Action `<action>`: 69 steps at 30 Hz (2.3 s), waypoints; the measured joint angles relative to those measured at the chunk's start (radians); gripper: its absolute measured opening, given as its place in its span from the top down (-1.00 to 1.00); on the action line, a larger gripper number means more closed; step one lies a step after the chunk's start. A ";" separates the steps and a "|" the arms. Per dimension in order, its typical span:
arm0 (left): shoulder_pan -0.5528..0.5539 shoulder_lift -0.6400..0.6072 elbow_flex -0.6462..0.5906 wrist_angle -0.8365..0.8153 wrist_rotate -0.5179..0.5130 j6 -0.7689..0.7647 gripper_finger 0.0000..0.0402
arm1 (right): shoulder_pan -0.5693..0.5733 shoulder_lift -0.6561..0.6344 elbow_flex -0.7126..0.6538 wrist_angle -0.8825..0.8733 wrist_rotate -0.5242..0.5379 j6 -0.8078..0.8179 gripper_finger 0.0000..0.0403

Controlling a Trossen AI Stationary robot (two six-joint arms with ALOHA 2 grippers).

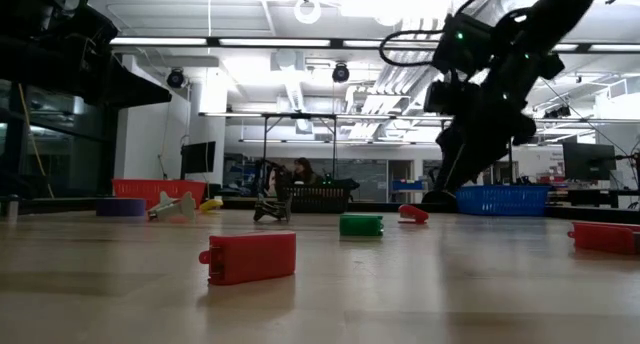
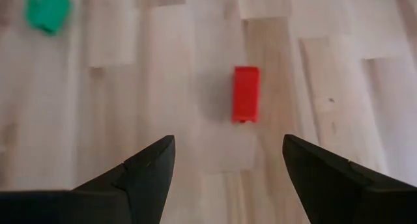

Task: Pick and place Stapler, Stapler remover, tape
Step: Put the top red stapler into the red bin

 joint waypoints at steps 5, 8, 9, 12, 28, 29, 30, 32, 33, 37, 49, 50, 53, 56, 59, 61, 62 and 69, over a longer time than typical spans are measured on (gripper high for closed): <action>0.000 0.000 0.000 0.000 0.000 0.000 0.31 | 0.004 0.019 -0.048 0.105 0.047 -0.037 -0.36; 0.000 0.000 0.000 0.000 0.000 0.000 0.31 | 0.005 0.053 -0.062 0.131 0.035 -0.044 -0.36; 0.000 0.000 0.000 0.000 0.000 0.000 0.31 | 0.004 0.066 -0.062 0.134 0.031 -0.045 -0.36; 0.000 0.000 0.000 0.000 -0.001 0.000 0.31 | 0.002 0.101 -0.061 0.157 0.012 -0.044 -0.36; 0.000 0.000 0.000 0.000 0.000 0.000 0.31 | -0.028 0.209 -0.058 0.293 -0.050 -0.026 -0.36; 0.000 0.000 0.000 0.000 0.000 0.000 0.31 | -0.030 0.210 -0.058 0.296 -0.051 -0.027 -0.36; 0.000 0.000 0.000 0.000 0.000 0.000 0.31 | -0.033 0.210 -0.058 0.298 -0.051 -0.027 -0.36; 0.000 0.000 0.000 0.000 0.000 0.000 0.31 | -0.036 0.211 -0.058 0.304 -0.051 -0.026 -0.34; 0.000 0.000 0.000 0.000 0.000 0.000 0.31 | -0.039 0.211 -0.058 0.308 -0.051 -0.026 -0.32; 0.000 0.000 0.000 0.000 0.000 0.000 0.31 | -0.047 0.212 -0.058 0.322 -0.047 -0.028 -0.22; 0.000 0.000 0.000 0.000 0.000 0.000 0.31 | -0.049 0.212 -0.059 0.341 -0.029 -0.045 0.15; 0.000 0.000 0.000 0.000 0.000 0.000 0.31 | -0.049 0.212 -0.059 0.343 -0.029 -0.045 0.18; 0.000 0.000 0.000 0.000 0.000 0.000 0.31 | -0.049 0.212 -0.059 0.345 -0.028 -0.045 0.24; 0.000 0.000 0.000 0.000 0.000 0.000 0.31 | -0.049 0.212 -0.059 0.345 -0.028 -0.045 0.29; 0.000 0.000 0.000 0.000 0.000 0.000 0.31 | -0.049 0.212 -0.059 0.345 -0.029 -0.045 0.34; 0.000 0.000 0.000 0.000 0.000 0.000 0.31 | -0.049 0.212 -0.059 0.345 -0.031 -0.045 0.37; 0.000 0.000 0.000 0.000 0.000 0.000 0.31 | -0.049 0.212 -0.059 0.345 -0.032 -0.045 0.39; 0.000 0.000 0.000 0.000 0.000 0.000 0.31 | -0.048 0.212 -0.059 0.346 -0.052 0.024 0.67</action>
